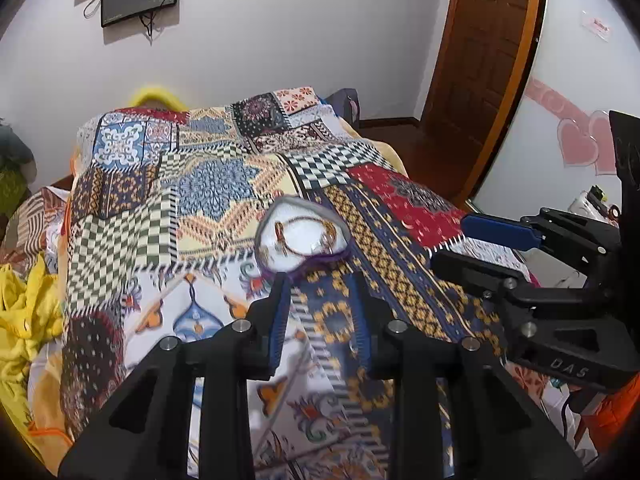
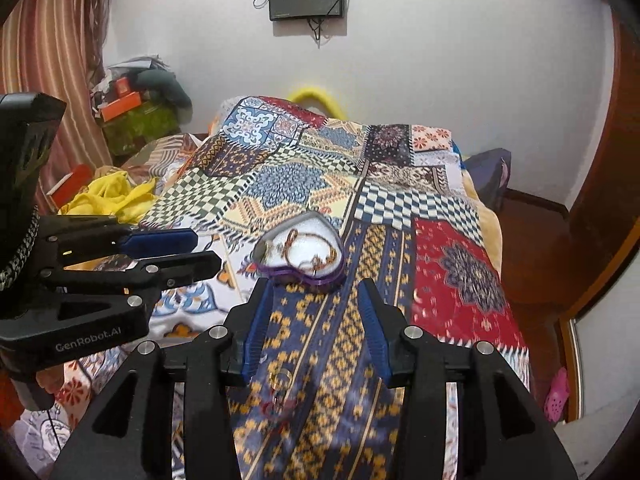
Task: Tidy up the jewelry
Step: 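Return to the pile and grasp a plain silver ring with the right tool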
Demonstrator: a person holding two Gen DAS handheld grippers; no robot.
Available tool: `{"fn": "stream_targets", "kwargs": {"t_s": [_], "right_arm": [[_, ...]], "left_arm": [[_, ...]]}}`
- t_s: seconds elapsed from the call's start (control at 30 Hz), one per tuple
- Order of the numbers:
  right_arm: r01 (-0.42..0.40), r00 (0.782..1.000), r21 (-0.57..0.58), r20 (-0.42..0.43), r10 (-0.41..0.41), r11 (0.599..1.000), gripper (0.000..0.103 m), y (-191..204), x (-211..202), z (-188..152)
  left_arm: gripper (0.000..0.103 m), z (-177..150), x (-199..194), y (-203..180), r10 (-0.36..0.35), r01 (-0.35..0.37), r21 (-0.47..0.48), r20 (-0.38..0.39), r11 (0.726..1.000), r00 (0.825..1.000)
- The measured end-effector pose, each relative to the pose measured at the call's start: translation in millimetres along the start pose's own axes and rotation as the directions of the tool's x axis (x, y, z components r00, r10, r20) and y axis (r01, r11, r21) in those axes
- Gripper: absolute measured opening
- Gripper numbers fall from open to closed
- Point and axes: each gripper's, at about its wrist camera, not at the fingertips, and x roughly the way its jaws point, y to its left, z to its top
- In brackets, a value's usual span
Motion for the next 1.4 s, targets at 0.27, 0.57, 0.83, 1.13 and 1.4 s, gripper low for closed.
{"fn": "stream_targets", "kwargs": {"t_s": [0.27, 0.57, 0.83, 1.13, 1.4], "right_arm": [[0.0, 0.999, 0.055, -0.052, 0.003, 0.998, 0.04, -8, -4, -31], [-0.058, 0.987, 0.114, -0.144, 0.074, 0.992, 0.04, -4, 19, -60], [-0.096, 0.974, 0.125, -0.192, 0.119, 0.987, 0.033, 3, 46, -70], [-0.111, 0.976, 0.1, -0.177, 0.127, 0.989, 0.019, 4, 49, -74], [-0.069, 0.989, 0.116, -0.124, 0.084, 0.991, 0.02, -14, 29, -68]], "left_arm": [[0.031, -29, -3, -9, -0.016, 0.016, -0.003, -0.049, 1.0, 0.999], [0.031, -57, 12, -14, -0.019, 0.02, 0.007, -0.113, 1.0, 0.993], [0.031, -64, 22, -14, -0.027, 0.03, 0.016, -0.123, 0.999, 0.992], [0.022, -71, 38, -16, -0.082, 0.084, 0.004, -0.156, 0.996, 0.984], [0.019, -61, 52, -32, -0.119, 0.122, 0.009, -0.154, 0.993, 0.981]]}}
